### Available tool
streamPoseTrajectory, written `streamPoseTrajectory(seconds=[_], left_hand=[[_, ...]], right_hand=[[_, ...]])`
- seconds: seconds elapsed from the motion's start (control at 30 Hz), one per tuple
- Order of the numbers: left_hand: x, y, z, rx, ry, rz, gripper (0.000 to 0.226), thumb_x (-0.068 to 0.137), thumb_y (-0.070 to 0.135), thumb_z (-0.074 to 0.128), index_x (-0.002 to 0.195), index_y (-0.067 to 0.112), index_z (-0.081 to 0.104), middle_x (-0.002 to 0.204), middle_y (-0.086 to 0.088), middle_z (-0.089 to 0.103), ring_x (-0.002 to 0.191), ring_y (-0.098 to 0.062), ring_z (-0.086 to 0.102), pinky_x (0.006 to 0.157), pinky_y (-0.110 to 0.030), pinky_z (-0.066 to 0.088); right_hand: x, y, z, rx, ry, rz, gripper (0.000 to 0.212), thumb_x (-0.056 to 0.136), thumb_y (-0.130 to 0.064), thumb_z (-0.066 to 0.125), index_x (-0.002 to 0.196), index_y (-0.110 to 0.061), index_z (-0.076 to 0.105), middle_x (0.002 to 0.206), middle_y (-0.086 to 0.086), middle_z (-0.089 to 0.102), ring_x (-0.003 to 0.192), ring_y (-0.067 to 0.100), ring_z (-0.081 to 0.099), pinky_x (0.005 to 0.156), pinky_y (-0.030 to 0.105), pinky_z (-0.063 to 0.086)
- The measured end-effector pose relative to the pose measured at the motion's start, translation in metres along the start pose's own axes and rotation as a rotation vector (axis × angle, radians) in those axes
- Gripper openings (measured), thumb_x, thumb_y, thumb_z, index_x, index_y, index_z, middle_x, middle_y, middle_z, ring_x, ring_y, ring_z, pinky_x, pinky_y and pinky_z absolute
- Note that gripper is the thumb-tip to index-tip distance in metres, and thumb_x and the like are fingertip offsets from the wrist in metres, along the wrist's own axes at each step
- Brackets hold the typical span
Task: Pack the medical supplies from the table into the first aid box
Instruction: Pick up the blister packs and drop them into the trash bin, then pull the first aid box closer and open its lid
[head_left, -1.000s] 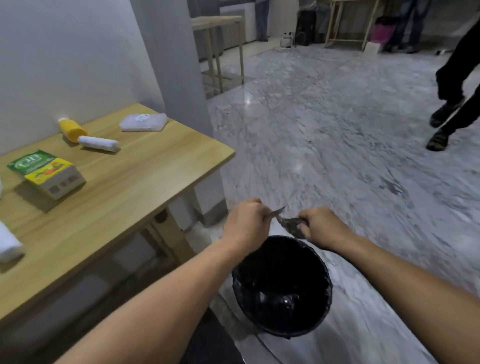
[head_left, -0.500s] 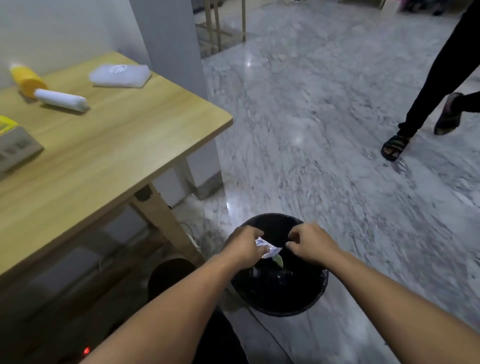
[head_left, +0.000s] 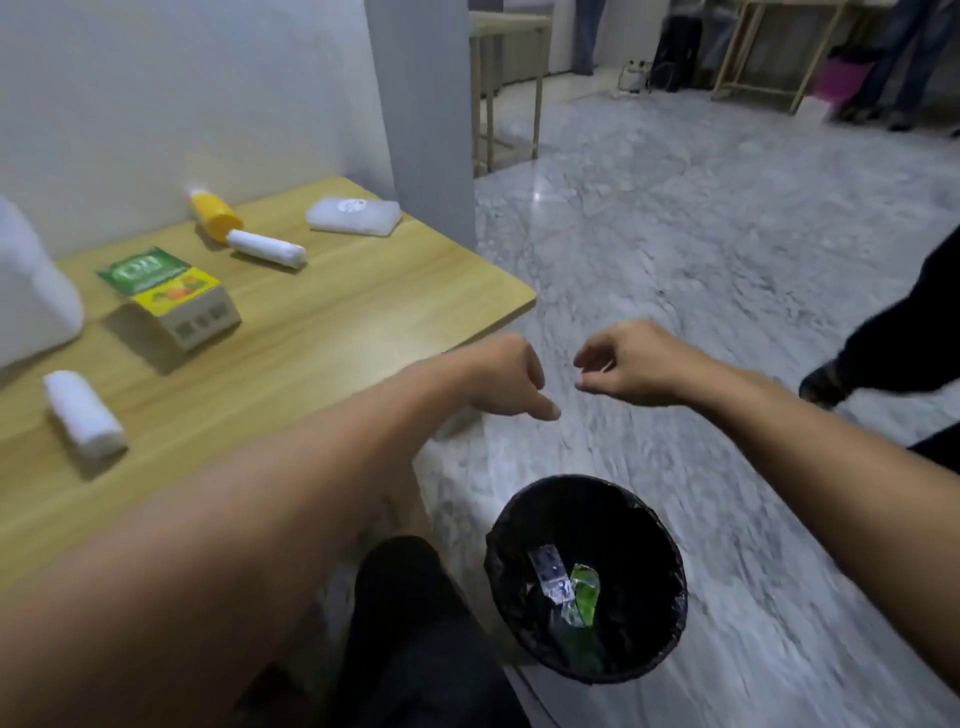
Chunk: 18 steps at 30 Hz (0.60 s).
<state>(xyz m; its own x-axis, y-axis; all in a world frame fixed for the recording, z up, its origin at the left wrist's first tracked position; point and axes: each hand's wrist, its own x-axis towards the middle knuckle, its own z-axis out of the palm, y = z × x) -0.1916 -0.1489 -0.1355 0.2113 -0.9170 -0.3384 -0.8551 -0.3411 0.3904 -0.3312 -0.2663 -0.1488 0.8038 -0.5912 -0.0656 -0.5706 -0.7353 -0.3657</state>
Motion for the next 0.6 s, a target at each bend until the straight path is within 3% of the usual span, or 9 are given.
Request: streamPoseTrajectory(seconds=[0.13,0.23,0.3,0.4,0.5,0.6], left_hand=[[-0.047,-0.004,-0.056,-0.175,0.075,-0.022,0.042,0.074,0.042,0.077,0.105,0.014,0.07,0.096,-0.005,0.072,0.082,-0.016,0.067,0.079,-0.03,0.059],[-0.082,-0.027,-0.088,-0.152,0.161,-0.065,0.035,0.074,0.04,0.078,0.091,0.011,0.071,0.079,-0.004,0.066,0.071,-0.017,0.058,0.068,-0.028,0.055],[-0.102,-0.05,-0.104,-0.101,0.211,-0.121,0.044,0.074,0.042,0.077,0.087,0.003,0.062,0.07,-0.002,0.06,0.067,-0.019,0.056,0.064,-0.028,0.05],[-0.138,-0.092,-0.123,-0.023,0.306,-0.217,0.039,0.073,0.043,0.077,0.097,0.012,0.07,0.097,-0.001,0.07,0.091,-0.021,0.065,0.08,-0.032,0.052],[-0.17,-0.133,-0.136,0.028,0.367,-0.262,0.029,0.073,0.041,0.076,0.075,0.015,0.063,0.075,-0.004,0.053,0.071,-0.022,0.049,0.066,-0.03,0.039],[-0.202,-0.167,-0.146,0.042,0.451,-0.352,0.03,0.074,0.038,0.075,0.088,0.012,0.07,0.084,-0.007,0.062,0.077,-0.023,0.055,0.069,-0.03,0.042]], right_hand=[[0.008,-0.051,-0.049,-0.057,0.029,-0.107,0.033,0.081,-0.03,0.073,0.108,-0.012,0.072,0.104,0.005,0.074,0.095,0.018,0.068,0.086,0.03,0.053],[0.018,-0.092,-0.068,-0.077,0.035,-0.175,0.03,0.08,-0.028,0.074,0.106,-0.013,0.072,0.102,0.004,0.075,0.091,0.019,0.068,0.085,0.034,0.055],[0.026,-0.12,-0.073,-0.065,0.036,-0.21,0.032,0.079,-0.028,0.076,0.107,-0.013,0.072,0.102,0.002,0.074,0.091,0.017,0.068,0.085,0.032,0.055],[0.04,-0.17,-0.07,-0.051,0.068,-0.297,0.03,0.076,-0.028,0.078,0.103,-0.017,0.073,0.099,0.001,0.075,0.087,0.016,0.068,0.081,0.029,0.054],[0.051,-0.222,-0.058,-0.039,0.083,-0.376,0.027,0.075,-0.026,0.078,0.101,-0.019,0.073,0.097,0.001,0.073,0.084,0.016,0.067,0.078,0.025,0.05],[0.063,-0.271,-0.042,-0.041,0.059,-0.48,0.029,0.075,-0.023,0.077,0.103,-0.018,0.073,0.098,0.002,0.074,0.086,0.018,0.068,0.083,0.03,0.055]])
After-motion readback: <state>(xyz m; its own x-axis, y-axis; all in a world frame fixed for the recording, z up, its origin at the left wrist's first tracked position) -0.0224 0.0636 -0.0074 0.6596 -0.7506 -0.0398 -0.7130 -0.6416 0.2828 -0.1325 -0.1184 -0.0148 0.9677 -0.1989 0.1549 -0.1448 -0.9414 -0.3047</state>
